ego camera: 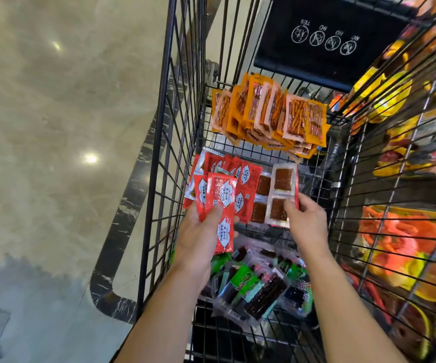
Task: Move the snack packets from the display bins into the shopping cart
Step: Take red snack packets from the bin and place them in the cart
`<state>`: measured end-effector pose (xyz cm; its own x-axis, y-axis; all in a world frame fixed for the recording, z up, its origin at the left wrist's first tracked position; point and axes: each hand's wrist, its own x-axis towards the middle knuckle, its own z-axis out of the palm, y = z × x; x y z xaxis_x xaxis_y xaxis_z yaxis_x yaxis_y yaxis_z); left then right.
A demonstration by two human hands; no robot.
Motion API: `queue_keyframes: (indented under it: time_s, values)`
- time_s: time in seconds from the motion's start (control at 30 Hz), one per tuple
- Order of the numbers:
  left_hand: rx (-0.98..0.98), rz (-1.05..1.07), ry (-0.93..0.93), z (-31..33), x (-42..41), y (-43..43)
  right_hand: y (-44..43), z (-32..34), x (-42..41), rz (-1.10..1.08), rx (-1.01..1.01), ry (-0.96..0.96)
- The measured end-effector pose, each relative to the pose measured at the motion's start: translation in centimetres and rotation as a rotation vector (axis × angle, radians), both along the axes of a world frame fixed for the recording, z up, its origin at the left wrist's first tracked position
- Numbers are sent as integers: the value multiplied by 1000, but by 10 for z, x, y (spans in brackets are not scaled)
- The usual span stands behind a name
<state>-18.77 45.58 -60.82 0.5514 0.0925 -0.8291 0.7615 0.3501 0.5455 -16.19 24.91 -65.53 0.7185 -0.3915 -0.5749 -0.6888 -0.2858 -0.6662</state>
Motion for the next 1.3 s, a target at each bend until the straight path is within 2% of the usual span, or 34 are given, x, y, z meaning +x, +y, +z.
queue_keyframes:
  time_s: [0.1, 0.2, 0.3, 0.47, 0.57, 0.7, 0.8, 0.9, 1.0, 1.07, 1.17, 1.3]
  values:
    - [28, -23, -16, 2, 0, -3, -6, 19, -13, -77, 297, -40]
    - [3, -45, -25, 8, 0, -7, -4, 32, -29, -44, 562, -52]
    - [-30, -43, -55, 14, 0, -13, 11, 41, -40, 9, 665, -56]
    - [-52, -88, -142, 10, -6, -16, 40, 48, -43, 183, 460, -55]
    - [-11, -84, -132, 6, -9, -14, 48, 51, -38, 270, 369, -144]
    - [45, -16, -89, -3, -11, -9, 54, 52, -31, 347, 258, -138]
    - [91, 63, -37, -5, -9, -5, 48, 42, -18, 218, 266, -28]
    - [120, 117, -30, -8, -9, 0, 43, 17, 0, 87, 45, 119]
    - [120, 123, -16, -11, -11, 2, 51, -11, 18, 144, -208, 352]
    - [121, 122, -8, -11, -11, 1, 61, -24, 26, 179, -262, 465]
    - [115, 127, -15, -8, -10, -1, 72, -39, 31, 174, -274, 518]
    - [110, 155, 14, -6, -7, -1, 69, -44, 29, 119, -321, 459]
